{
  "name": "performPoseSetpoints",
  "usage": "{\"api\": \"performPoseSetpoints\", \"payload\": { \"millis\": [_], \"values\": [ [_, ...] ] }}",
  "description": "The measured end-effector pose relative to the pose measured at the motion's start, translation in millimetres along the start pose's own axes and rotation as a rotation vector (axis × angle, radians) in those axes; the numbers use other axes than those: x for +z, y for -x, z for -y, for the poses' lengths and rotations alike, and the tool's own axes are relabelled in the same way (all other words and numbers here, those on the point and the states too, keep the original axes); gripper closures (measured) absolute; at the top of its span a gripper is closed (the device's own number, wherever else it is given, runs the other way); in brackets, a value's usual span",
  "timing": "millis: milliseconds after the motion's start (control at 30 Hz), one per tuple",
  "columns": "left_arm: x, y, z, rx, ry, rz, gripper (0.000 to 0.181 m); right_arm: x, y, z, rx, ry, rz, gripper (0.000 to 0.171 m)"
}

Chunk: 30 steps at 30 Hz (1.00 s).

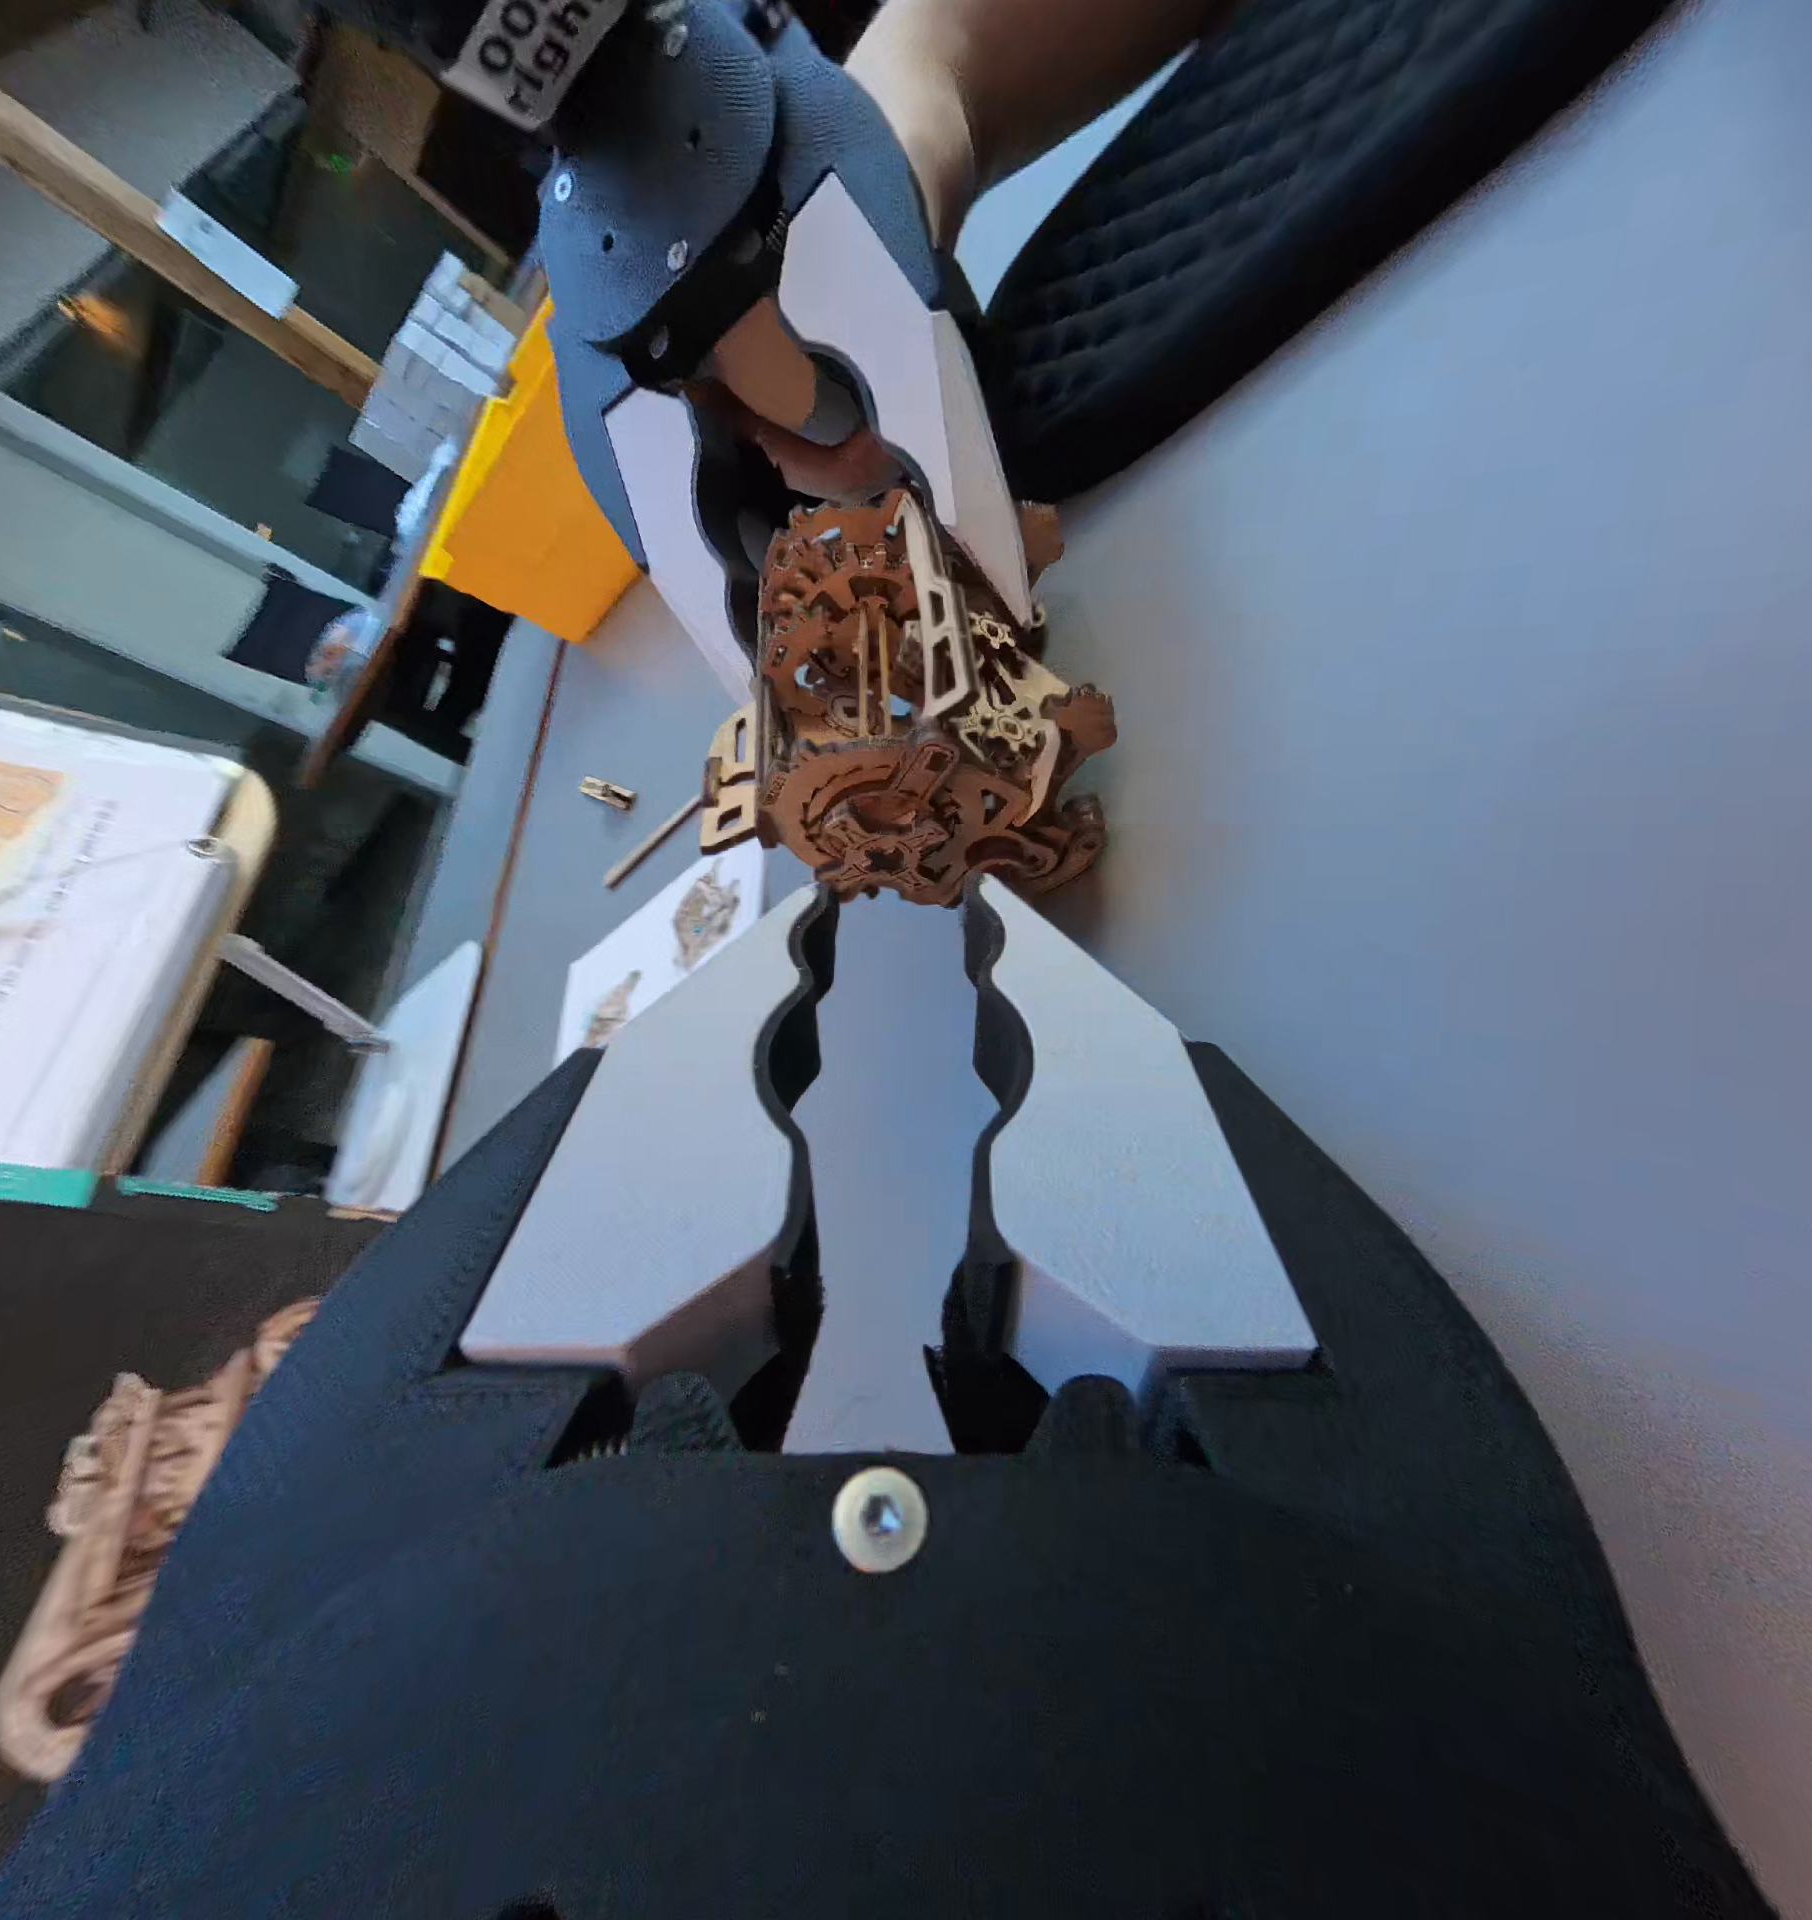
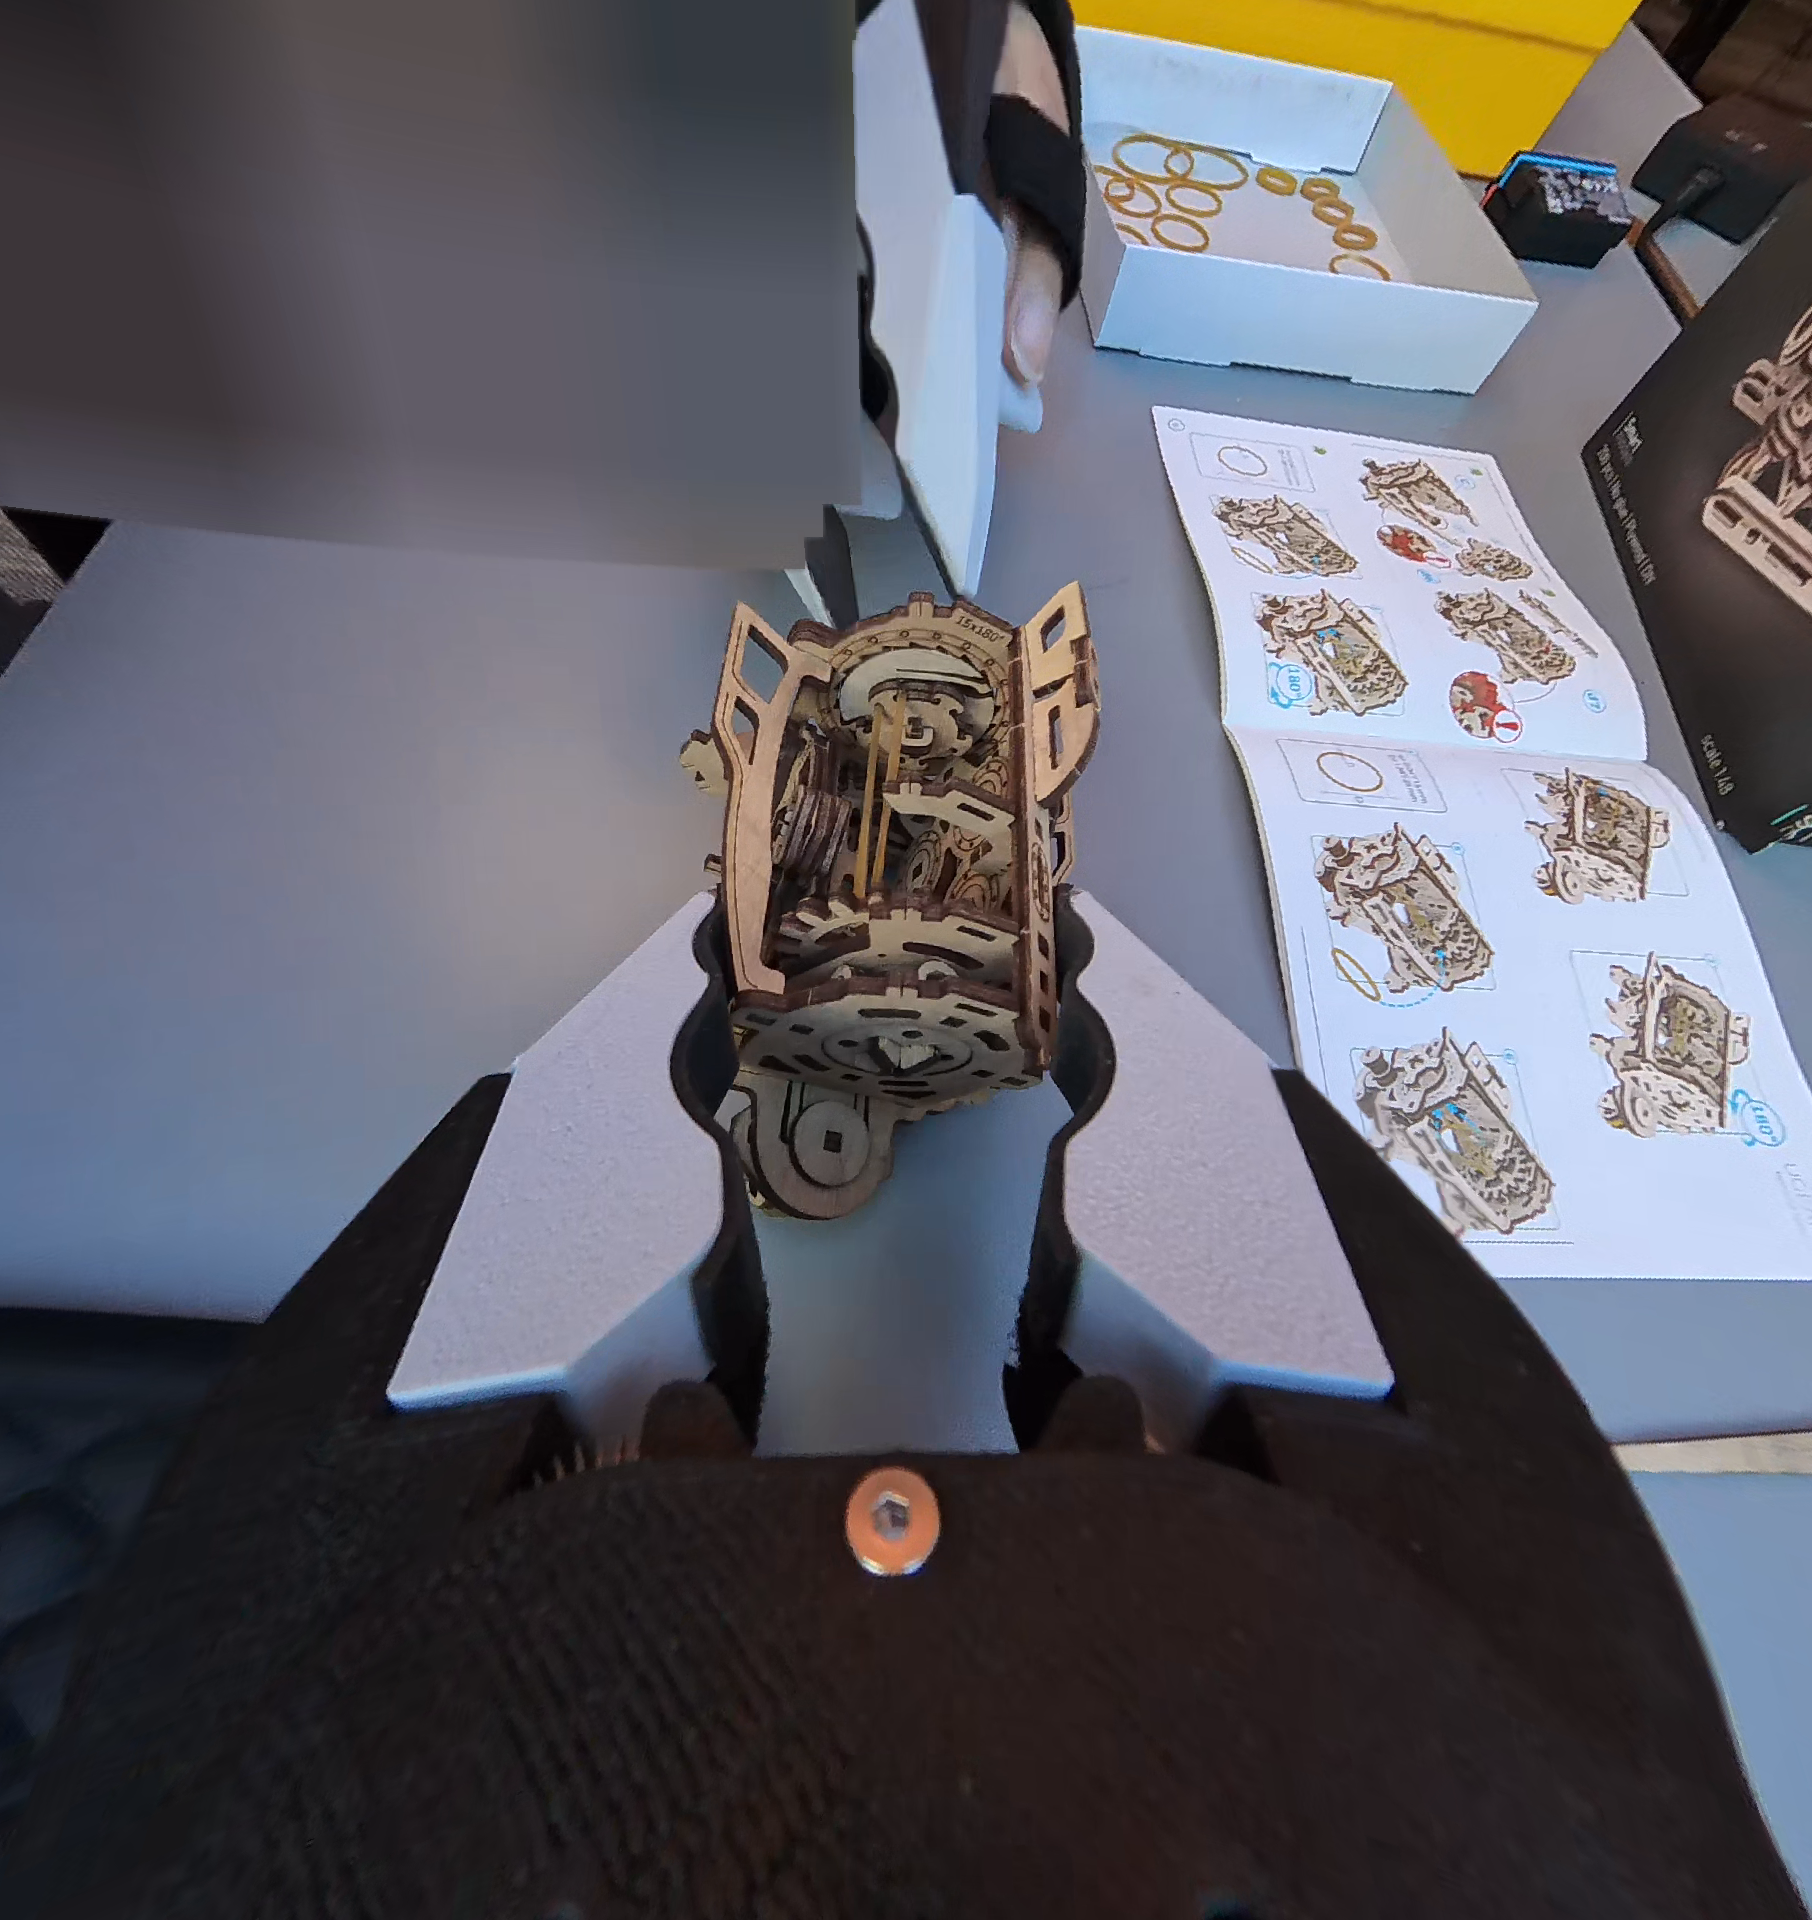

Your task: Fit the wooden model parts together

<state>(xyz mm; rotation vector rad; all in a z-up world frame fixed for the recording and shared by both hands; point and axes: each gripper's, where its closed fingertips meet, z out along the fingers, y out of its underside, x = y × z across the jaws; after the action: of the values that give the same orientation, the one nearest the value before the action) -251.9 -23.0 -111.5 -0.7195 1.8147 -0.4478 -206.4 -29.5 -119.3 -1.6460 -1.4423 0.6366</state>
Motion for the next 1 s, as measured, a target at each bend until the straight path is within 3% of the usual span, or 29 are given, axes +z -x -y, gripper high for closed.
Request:
{"api": "performPoseSetpoints", "payload": {
  "millis": [100,333,900,1000],
  "values": [
    [-2.8,2.2,4.4,-0.219,-0.044,-0.072,0.15,0.3,2.2,1.1,-0.051,0.006,-0.024,0.112],
    [3.9,5.7,7.0,-0.422,-0.065,-0.119,0.11,0.0,0.6,1.3,-0.03,-0.009,-0.033,0.111],
    [11.0,17.6,18.5,-0.525,-0.121,-0.089,0.116,-29.4,-10.0,6.9,0.04,-0.088,-0.068,0.107],
    [5.5,19.6,19.0,-0.519,-0.131,-0.075,0.119,-39.6,-10.4,18.3,0.072,-0.176,-0.046,0.107]
  ]
}}
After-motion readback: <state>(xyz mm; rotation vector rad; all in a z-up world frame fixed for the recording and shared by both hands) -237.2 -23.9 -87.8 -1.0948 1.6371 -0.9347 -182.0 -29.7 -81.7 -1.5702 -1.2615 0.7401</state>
